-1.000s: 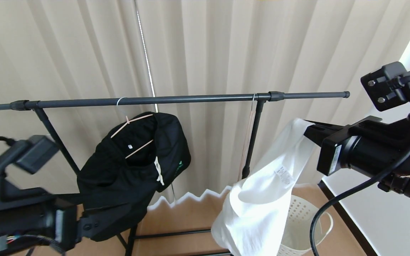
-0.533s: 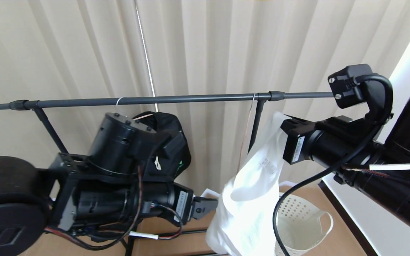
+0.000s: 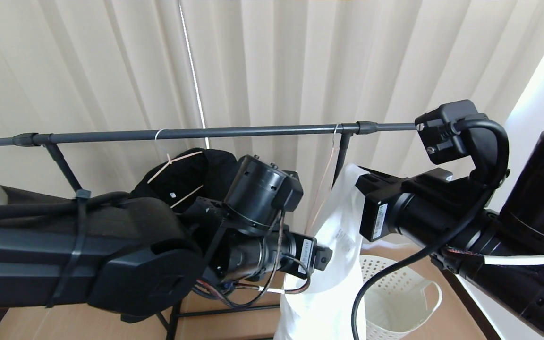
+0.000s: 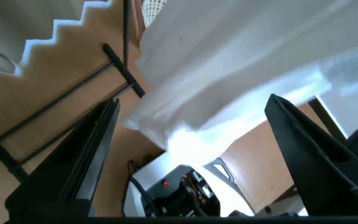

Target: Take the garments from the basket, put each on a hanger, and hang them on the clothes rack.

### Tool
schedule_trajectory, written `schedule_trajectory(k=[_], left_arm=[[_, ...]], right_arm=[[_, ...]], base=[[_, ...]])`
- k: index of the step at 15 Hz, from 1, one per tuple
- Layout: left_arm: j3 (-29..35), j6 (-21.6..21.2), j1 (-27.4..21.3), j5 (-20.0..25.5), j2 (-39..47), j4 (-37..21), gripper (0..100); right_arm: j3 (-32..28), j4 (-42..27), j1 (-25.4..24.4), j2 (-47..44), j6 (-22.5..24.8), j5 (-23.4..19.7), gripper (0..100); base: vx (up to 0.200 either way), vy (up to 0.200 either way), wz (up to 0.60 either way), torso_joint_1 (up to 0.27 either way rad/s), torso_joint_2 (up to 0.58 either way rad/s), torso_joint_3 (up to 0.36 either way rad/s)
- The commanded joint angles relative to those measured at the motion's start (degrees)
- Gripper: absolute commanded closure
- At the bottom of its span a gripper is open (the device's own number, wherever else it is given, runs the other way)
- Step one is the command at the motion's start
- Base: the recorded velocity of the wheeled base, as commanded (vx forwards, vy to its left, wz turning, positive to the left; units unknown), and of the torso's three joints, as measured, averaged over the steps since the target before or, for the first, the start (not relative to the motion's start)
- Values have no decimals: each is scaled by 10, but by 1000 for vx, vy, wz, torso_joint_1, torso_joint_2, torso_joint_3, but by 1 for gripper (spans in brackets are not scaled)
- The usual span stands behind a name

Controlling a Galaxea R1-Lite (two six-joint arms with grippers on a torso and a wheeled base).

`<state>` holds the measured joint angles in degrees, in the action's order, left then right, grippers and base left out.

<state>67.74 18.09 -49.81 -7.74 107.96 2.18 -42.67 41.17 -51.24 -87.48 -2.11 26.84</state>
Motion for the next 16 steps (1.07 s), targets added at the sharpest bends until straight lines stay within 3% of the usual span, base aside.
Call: schedule_trajectory(k=[1, 3, 6, 12, 16], left_arm=[[20, 7, -2, -21, 37, 1, 0], [27, 33, 4, -97, 52, 1, 0], [14, 38, 29, -143, 52, -1, 0], [-43, 39, 53, -170, 47, 1, 0], [-67, 38, 48, -170, -5, -1, 0]], right_arm=[[3, 0, -8, 13, 1, 1, 100], [5, -3, -10, 33, 5, 1, 100], [5, -4, -10, 42, 7, 1, 100], [7, -1, -7, 50, 18, 1, 100], [6, -1, 12, 44, 18, 1, 100]], base=[[0, 0, 0, 0, 0, 0], [0, 0, 0, 0, 0, 0], [0, 0, 0, 0, 0, 0], [0, 0, 0, 0, 0, 0], [0, 0, 0, 0, 0, 0]])
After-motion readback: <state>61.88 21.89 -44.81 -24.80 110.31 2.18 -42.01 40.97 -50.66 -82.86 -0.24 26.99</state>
